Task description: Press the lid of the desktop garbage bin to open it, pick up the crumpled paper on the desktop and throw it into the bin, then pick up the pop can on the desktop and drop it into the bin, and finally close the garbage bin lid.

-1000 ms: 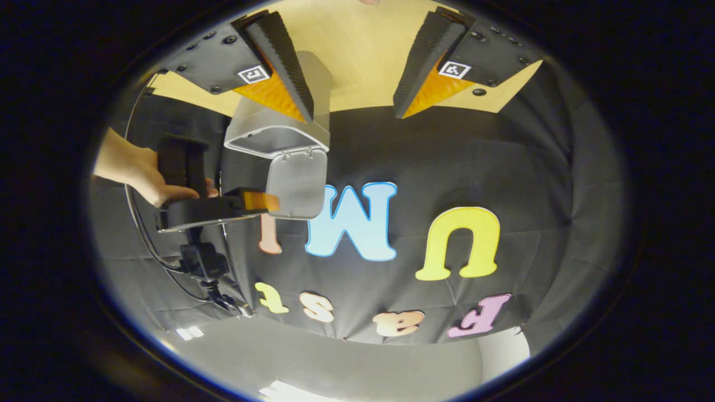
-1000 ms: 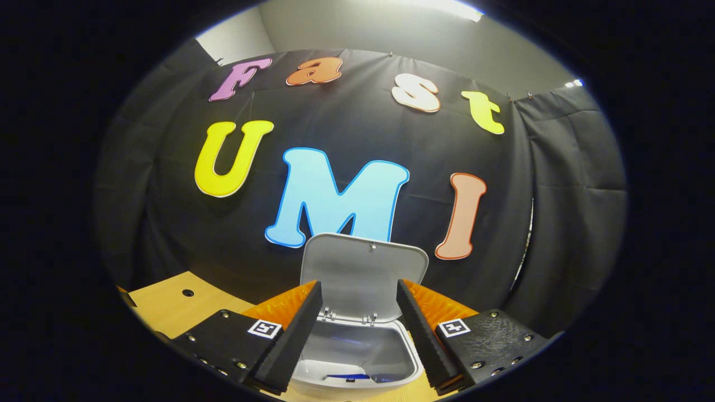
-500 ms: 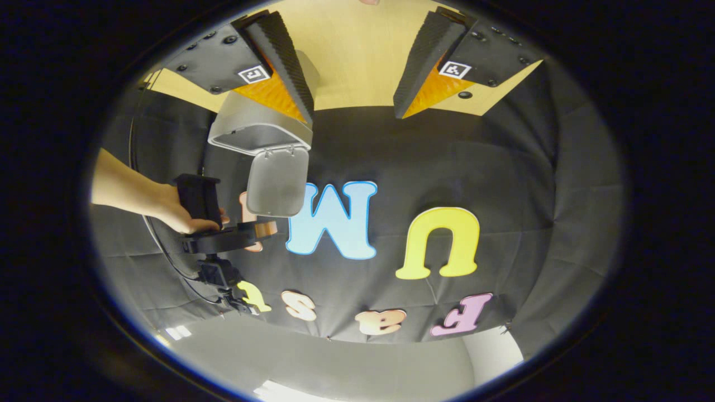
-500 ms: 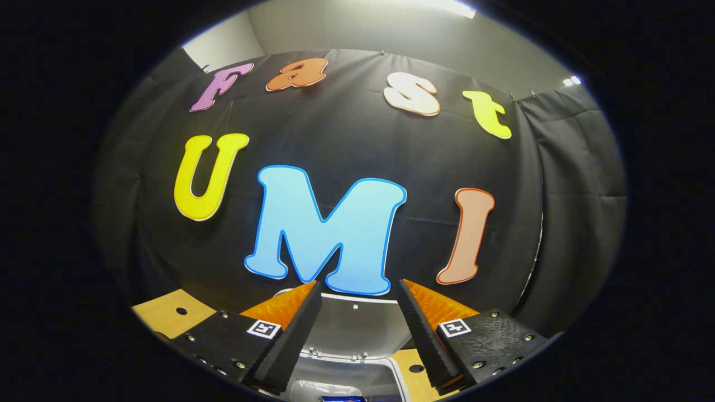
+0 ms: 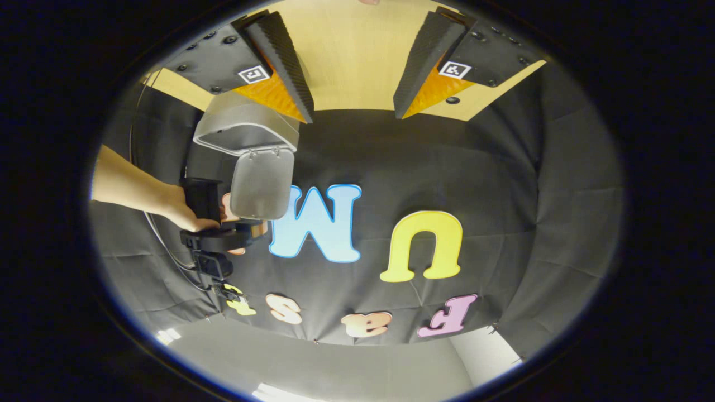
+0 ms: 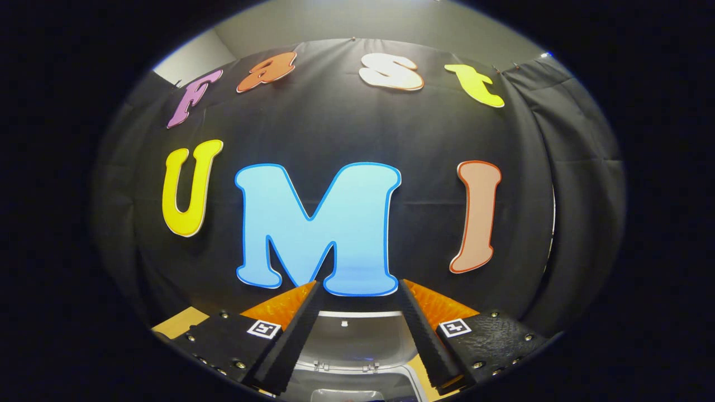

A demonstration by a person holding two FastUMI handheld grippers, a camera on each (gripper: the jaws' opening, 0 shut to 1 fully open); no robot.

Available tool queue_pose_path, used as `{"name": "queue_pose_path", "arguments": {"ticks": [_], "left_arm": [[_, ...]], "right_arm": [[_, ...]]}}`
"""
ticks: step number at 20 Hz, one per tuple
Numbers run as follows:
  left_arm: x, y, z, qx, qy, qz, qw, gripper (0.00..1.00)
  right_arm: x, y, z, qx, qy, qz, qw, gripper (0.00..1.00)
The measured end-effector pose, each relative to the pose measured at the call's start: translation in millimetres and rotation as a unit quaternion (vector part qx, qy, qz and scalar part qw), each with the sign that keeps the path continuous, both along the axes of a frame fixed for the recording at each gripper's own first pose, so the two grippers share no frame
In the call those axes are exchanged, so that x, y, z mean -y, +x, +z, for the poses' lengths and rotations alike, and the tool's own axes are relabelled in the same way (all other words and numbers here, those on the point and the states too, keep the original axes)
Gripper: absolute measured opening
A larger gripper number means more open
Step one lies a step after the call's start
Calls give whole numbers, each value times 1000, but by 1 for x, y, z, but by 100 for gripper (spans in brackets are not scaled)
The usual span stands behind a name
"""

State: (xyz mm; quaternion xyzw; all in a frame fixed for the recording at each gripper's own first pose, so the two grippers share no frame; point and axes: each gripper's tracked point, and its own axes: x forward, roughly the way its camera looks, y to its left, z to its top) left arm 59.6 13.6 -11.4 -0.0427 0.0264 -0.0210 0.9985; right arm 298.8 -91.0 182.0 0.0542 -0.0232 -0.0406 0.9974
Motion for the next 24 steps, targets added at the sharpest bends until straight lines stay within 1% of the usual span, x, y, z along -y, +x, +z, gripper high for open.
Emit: {"name": "queue_pose_path", "arguments": {"ticks": [3,8,9,10,14,15,16,17,18,20,21,22,23,24], "left_arm": [[6,3,0,0,-4,4,1000,96],[20,-4,3,3,7,9,1000,94],[24,-7,4,4,5,10,1000,97],[28,-11,5,4,3,13,1000,97],[32,-40,5,3,-3,35,999,97],[32,-48,1,0,-7,41,999,94],[30,-57,-4,-3,-8,48,999,94],[26,-62,-7,-8,-5,56,998,90],[23,-68,-11,-13,1,63,998,94],[18,-79,-13,-15,11,69,997,94],[17,-81,-13,-14,12,68,998,91],[19,-82,-11,-11,13,62,998,97],[21,-81,-10,-9,15,52,998,94],[22,-77,-11,-11,19,44,999,94]], "right_arm": [[-1,-4,-4,-3,15,15,1000,88],[-3,-24,-10,2,20,28,999,88],[-4,-29,-13,2,19,31,999,88],[-5,-35,-16,3,18,33,999,88],[-11,-66,-32,6,4,41,999,88],[-13,-74,-37,10,-1,43,999,88],[-14,-80,-41,14,-6,45,999,88],[-16,-86,-47,16,-11,47,999,86],[-18,-91,-52,16,-15,49,999,88],[-20,-99,-65,7,-20,53,998,88],[-22,-102,-71,1,-22,54,998,88],[-24,-103,-77,-3,-23,54,998,88],[-25,-104,-83,-7,-23,53,998,88],[-28,-104,-90,-14,-22,53,998,88]]}}
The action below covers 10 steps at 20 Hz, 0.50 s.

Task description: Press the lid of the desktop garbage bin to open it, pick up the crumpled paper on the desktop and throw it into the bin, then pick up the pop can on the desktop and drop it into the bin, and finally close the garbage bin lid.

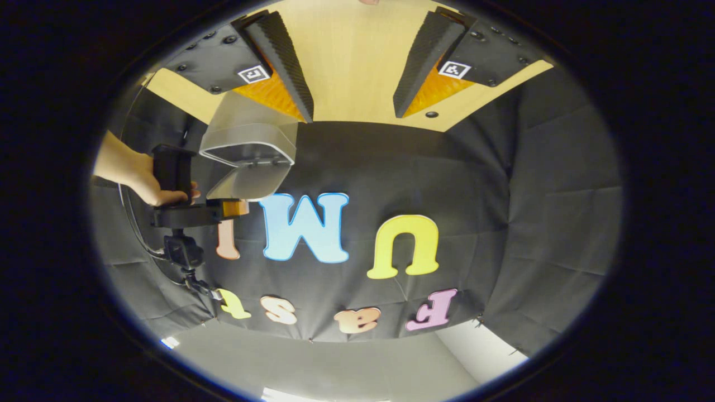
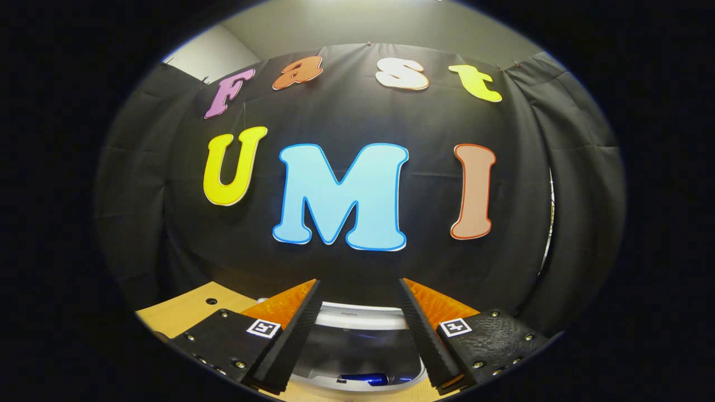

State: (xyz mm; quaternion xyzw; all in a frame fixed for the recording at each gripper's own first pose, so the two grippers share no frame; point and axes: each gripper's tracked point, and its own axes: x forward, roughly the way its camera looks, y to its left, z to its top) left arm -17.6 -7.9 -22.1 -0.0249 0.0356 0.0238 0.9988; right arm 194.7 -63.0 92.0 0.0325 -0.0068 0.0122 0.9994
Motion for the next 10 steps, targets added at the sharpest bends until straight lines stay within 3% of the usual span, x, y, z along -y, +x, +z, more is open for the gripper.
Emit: {"name": "queue_pose_path", "arguments": {"ticks": [5,7,8,10], "left_arm": [[-5,10,5,10,0,-24,1000,98],[-9,14,-2,4,3,-30,1000,90],[-11,15,-6,1,3,-31,1000,97],[-16,19,-4,0,-5,-31,1000,98]], "right_arm": [[-18,9,-53,-48,0,7,999,88],[-19,11,-68,-53,5,1,999,88],[-21,13,-70,-49,9,0,999,89],[-22,15,-75,-41,13,1,999,88]]}}
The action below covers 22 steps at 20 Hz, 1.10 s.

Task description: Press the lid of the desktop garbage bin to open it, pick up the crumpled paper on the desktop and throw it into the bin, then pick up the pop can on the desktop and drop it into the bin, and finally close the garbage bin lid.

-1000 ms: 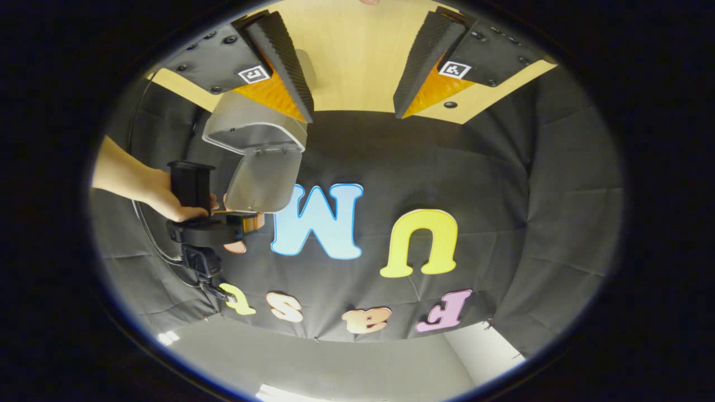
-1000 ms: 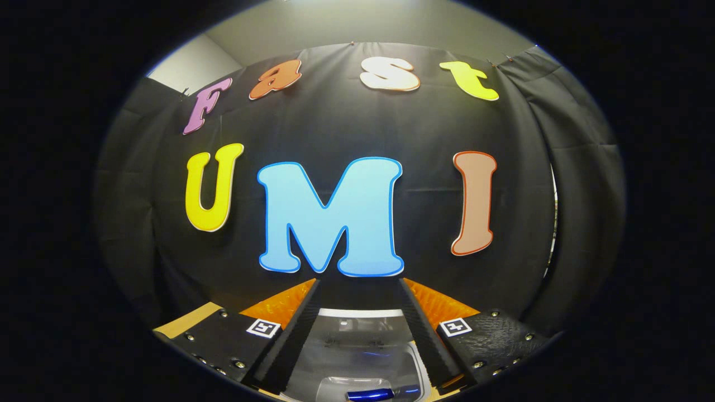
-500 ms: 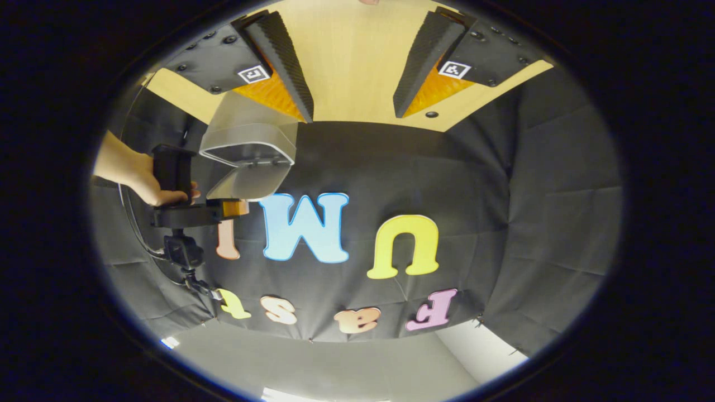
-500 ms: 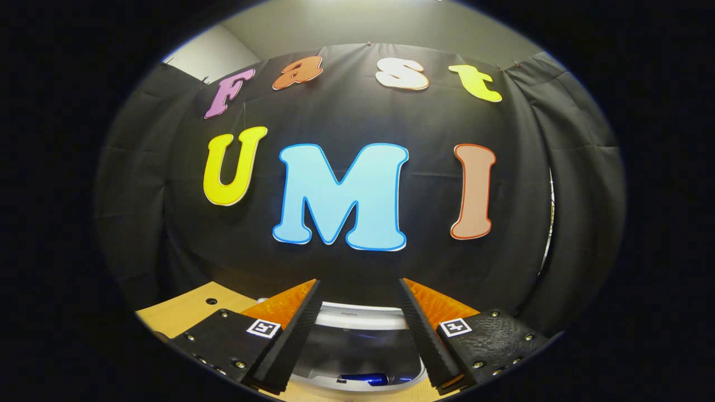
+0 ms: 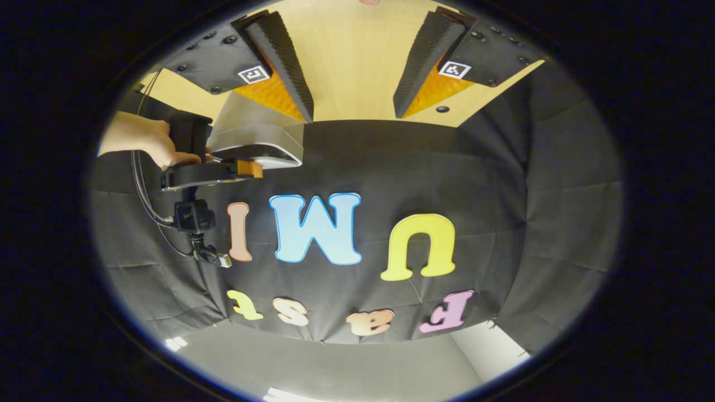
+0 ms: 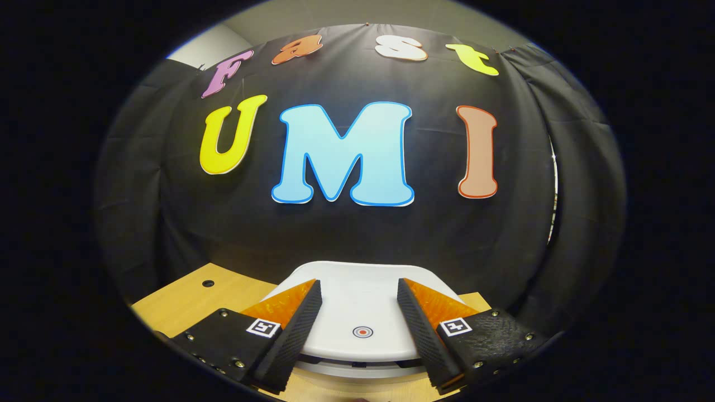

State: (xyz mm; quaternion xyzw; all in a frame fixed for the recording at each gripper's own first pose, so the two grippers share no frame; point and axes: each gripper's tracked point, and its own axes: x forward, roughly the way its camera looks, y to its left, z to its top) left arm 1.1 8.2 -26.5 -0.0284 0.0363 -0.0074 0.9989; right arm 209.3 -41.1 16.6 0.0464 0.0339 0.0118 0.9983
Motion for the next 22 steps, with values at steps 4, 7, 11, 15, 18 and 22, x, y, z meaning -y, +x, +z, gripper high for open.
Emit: {"name": "queue_pose_path", "arguments": {"ticks": [4,7,11,15,18,22], "left_arm": [[-7,2,-6,-6,-4,1,1000,98],[-10,4,-6,-6,0,4,1000,97],[-12,8,-9,-9,5,6,1000,97],[-11,12,-14,-15,-2,5,1000,97],[-9,16,-14,-15,-1,5,1000,94],[-10,20,-12,-14,-1,11,1000,98]], "right_arm": [[2,8,-13,-5,17,2,1000,96],[2,13,-14,11,19,-1,1000,96],[2,21,-16,31,13,2,999,96],[3,26,-17,43,9,10,999,94],[3,27,-20,36,4,4,999,97],[3,25,-19,49,18,-6,999,97]]}}
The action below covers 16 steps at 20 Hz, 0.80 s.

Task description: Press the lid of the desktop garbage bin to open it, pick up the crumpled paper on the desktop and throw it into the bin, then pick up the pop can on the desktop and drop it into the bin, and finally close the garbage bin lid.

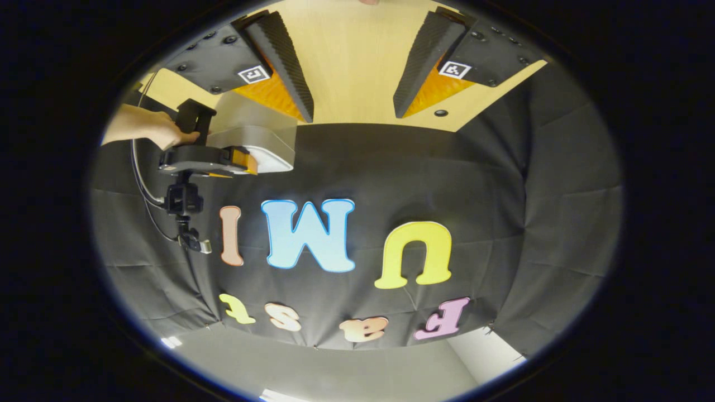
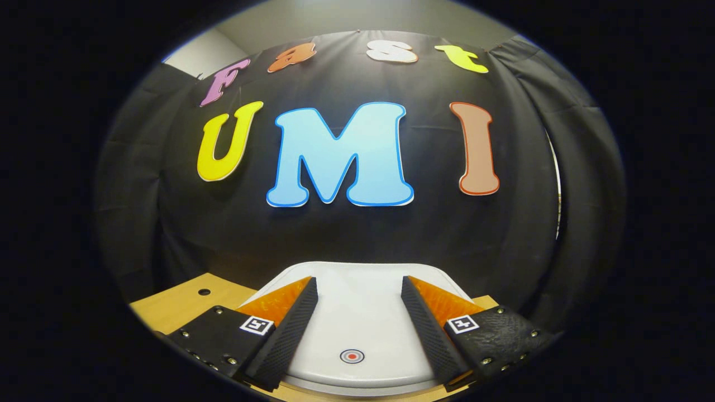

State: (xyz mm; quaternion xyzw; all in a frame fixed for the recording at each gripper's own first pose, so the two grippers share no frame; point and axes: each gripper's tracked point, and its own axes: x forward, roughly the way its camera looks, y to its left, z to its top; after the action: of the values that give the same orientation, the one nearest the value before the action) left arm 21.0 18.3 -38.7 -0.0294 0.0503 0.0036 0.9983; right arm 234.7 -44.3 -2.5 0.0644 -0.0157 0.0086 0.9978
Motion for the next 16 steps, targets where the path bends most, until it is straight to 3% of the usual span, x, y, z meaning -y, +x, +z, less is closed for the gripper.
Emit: {"name": "queue_pose_path", "arguments": {"ticks": [10,13,14,16], "left_arm": [[11,-12,16,13,0,11,1000,94],[15,-24,22,18,3,21,1000,97],[16,-29,24,18,0,25,1000,94],[17,-40,26,18,-3,36,999,97]], "right_arm": [[1,6,1,23,1,-13,1000,97],[2,6,3,33,2,-14,999,96],[1,6,3,35,1,-14,999,96],[-1,3,5,41,2,-5,999,94]]}}
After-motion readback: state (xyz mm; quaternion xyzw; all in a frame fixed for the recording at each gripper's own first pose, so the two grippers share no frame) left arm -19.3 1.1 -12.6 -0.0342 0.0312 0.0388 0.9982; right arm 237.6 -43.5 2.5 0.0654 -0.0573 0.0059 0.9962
